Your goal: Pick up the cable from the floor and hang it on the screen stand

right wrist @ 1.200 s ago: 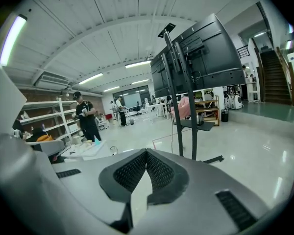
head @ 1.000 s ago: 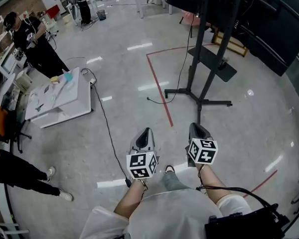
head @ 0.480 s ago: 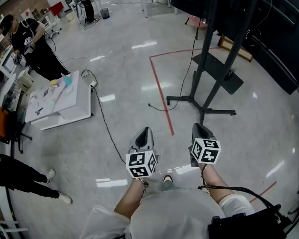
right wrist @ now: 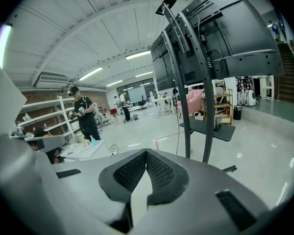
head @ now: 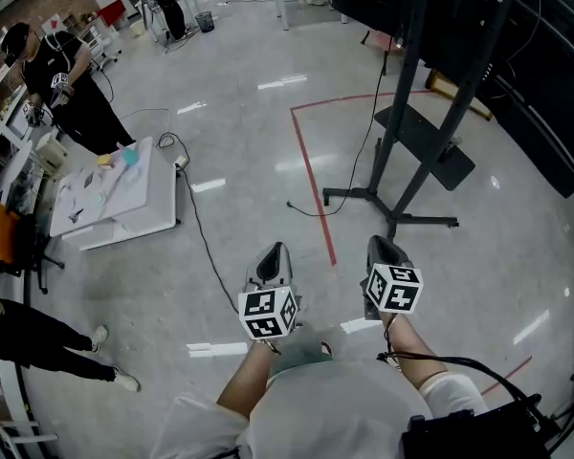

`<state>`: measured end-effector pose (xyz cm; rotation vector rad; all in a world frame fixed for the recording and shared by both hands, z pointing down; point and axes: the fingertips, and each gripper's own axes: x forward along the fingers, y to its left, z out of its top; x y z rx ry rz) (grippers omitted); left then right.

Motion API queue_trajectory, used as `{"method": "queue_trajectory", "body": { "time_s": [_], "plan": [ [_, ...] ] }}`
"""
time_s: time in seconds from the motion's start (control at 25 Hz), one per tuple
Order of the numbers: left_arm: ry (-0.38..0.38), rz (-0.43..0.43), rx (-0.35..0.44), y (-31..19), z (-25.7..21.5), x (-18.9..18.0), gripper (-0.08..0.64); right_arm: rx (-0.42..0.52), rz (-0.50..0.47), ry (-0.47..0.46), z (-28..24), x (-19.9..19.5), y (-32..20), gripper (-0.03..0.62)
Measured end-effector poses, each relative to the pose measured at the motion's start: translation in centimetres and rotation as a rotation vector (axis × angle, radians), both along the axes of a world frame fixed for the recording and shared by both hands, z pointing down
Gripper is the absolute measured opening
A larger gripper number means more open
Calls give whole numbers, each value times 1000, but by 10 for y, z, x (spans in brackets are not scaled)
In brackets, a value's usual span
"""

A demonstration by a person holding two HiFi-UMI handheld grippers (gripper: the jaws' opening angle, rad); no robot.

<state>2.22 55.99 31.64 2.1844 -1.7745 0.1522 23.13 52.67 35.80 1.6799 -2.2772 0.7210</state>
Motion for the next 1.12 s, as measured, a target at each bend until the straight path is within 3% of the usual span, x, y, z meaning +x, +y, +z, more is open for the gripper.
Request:
{"method": "queue_trajectory", "body": {
  "time_s": [0.4,0.76,0.96,1.12],
  "plan": [
    [-1,39,1,-86,15,-4,5,-22,26,6,20,-6,-73,17],
    [-24,64,-10,-235,21,-37,5,-45,42,2,37,-37,-221,17],
    [-36,69,-36,-292,13,-75,5,-57,74,-10,25,-63,-284,17],
    [-43,80,-70,-346,34,-80,5,-79,79,-6,43,-69,-342,17]
  ]
}}
